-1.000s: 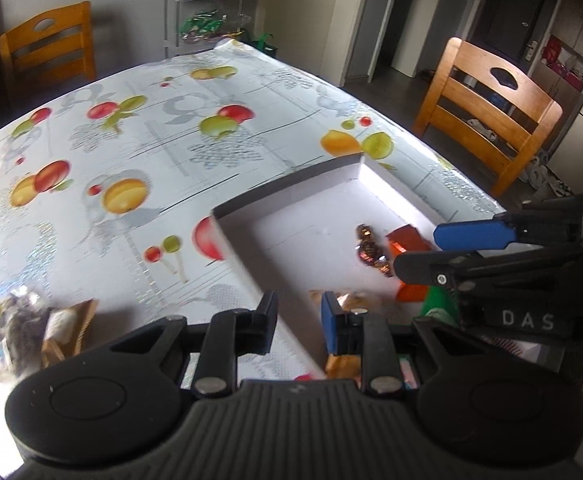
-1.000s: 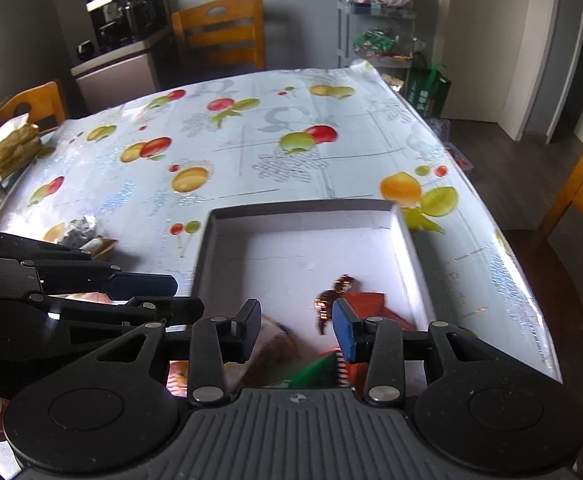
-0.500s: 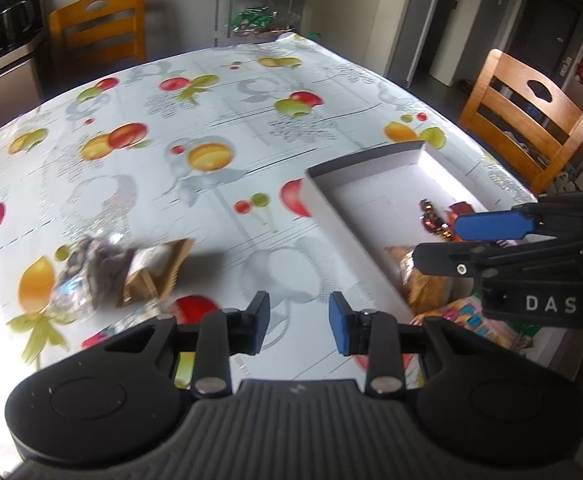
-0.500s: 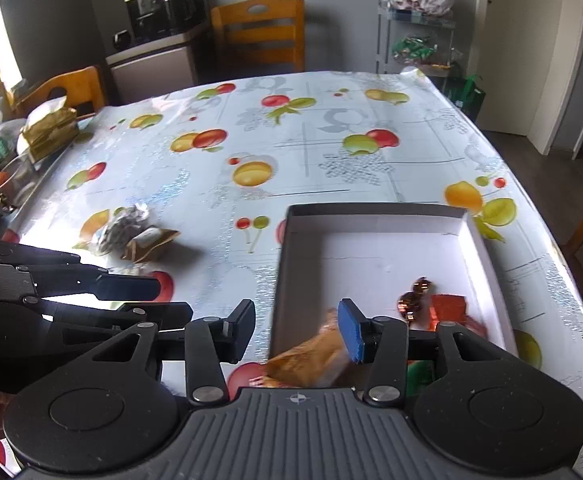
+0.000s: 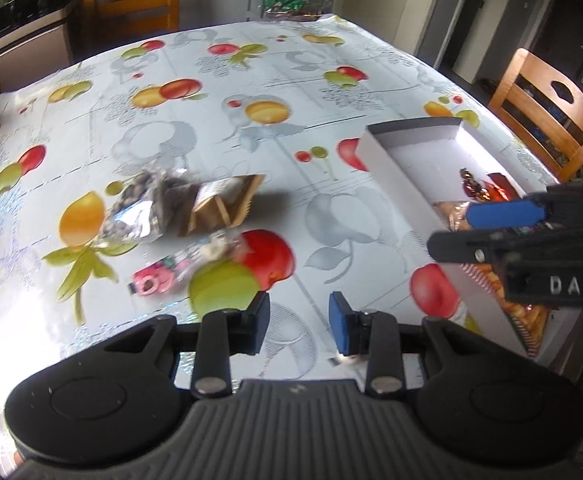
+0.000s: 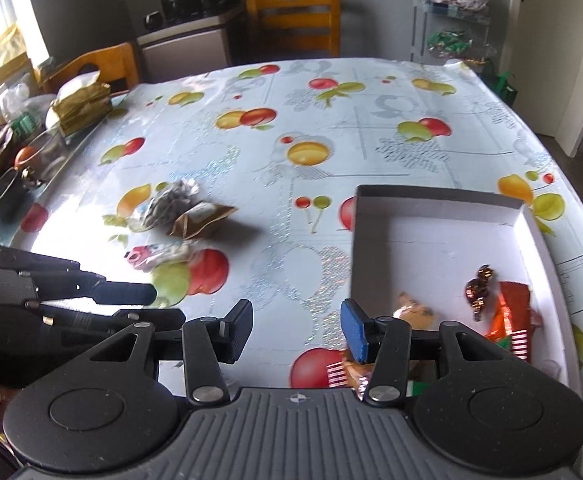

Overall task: Organize snacks
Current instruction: 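Move both tools back toward the remaining snacks on the table, then grasp the tan cookie packet with the right tool while the left tool grasps the clear nut bag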

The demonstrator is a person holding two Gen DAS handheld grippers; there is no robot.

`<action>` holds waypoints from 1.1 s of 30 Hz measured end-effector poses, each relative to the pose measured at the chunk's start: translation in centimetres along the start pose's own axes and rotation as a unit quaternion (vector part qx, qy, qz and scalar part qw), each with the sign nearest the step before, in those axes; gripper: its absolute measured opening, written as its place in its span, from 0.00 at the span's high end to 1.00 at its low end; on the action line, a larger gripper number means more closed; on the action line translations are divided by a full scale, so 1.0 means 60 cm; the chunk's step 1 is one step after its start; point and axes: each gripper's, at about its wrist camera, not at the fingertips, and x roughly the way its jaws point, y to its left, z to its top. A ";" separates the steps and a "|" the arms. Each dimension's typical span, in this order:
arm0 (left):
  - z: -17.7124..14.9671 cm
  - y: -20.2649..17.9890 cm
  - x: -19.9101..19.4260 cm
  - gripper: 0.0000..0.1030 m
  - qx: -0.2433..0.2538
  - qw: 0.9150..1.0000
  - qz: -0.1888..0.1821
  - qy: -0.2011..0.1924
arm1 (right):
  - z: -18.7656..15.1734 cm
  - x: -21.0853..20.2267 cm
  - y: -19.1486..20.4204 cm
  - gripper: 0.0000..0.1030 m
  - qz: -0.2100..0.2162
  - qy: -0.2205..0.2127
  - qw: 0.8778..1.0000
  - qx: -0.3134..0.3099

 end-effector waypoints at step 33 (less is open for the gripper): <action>0.059 0.105 0.038 0.70 0.077 0.991 0.098 -0.042 | -0.007 0.050 0.056 0.52 0.039 0.048 0.997 -0.036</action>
